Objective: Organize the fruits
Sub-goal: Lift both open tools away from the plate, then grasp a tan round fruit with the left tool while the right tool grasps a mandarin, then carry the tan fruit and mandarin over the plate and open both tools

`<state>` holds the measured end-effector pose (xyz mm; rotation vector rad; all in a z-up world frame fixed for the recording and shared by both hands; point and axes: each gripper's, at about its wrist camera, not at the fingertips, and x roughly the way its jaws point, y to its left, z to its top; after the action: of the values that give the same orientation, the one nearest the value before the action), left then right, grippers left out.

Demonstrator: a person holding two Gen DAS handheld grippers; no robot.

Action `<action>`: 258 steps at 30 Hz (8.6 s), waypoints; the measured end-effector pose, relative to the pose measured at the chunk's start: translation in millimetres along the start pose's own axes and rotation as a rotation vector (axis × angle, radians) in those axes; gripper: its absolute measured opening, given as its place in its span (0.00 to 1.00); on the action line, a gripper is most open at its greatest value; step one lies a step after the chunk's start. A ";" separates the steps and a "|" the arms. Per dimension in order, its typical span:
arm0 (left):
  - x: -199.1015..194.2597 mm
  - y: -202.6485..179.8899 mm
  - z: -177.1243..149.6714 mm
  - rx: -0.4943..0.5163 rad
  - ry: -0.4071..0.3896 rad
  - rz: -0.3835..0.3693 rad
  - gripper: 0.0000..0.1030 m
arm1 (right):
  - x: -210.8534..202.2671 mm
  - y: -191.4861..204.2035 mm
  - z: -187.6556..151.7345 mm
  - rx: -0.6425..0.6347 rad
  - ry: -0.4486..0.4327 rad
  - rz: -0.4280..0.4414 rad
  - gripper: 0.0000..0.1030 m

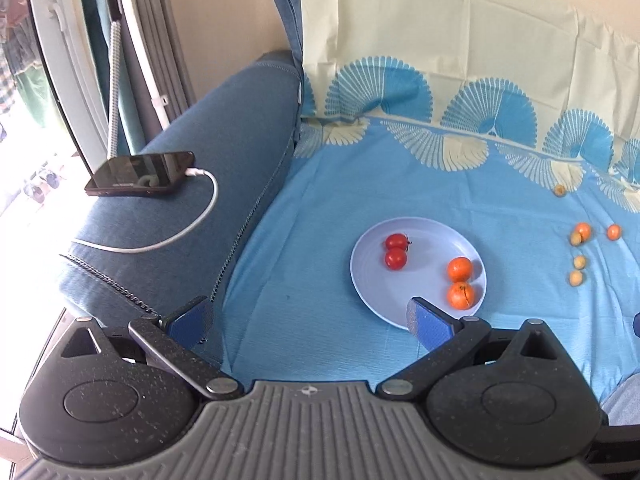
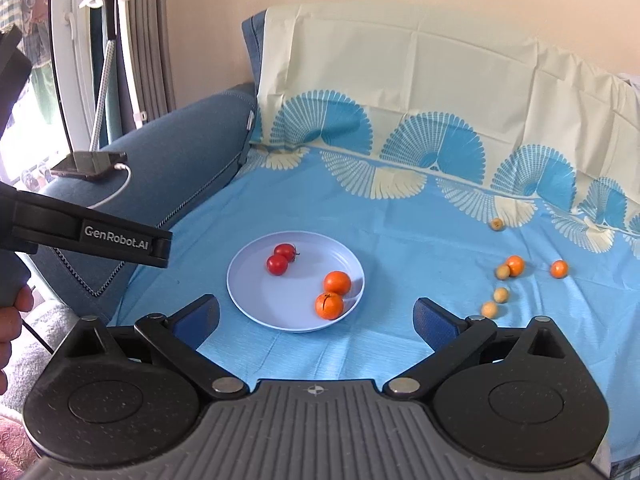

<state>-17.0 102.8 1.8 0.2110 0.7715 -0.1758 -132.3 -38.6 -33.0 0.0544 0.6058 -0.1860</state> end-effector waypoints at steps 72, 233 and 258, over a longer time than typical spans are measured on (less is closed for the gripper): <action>46.7 -41.3 23.7 0.066 0.101 0.005 1.00 | 34.8 -40.1 -9.9 0.096 0.074 -0.029 0.99; 126.5 -12.0 69.1 -0.038 0.182 -0.226 0.26 | 115.3 -31.5 32.8 0.012 0.080 0.057 0.39; 234.7 -45.7 56.1 0.057 0.302 -0.139 0.96 | 229.5 -19.7 8.1 -0.084 0.247 0.113 0.43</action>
<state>175.2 25.9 -130.4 0.2408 1.0834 -0.3025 53.4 -95.0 -157.2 0.0309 0.8538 -0.0439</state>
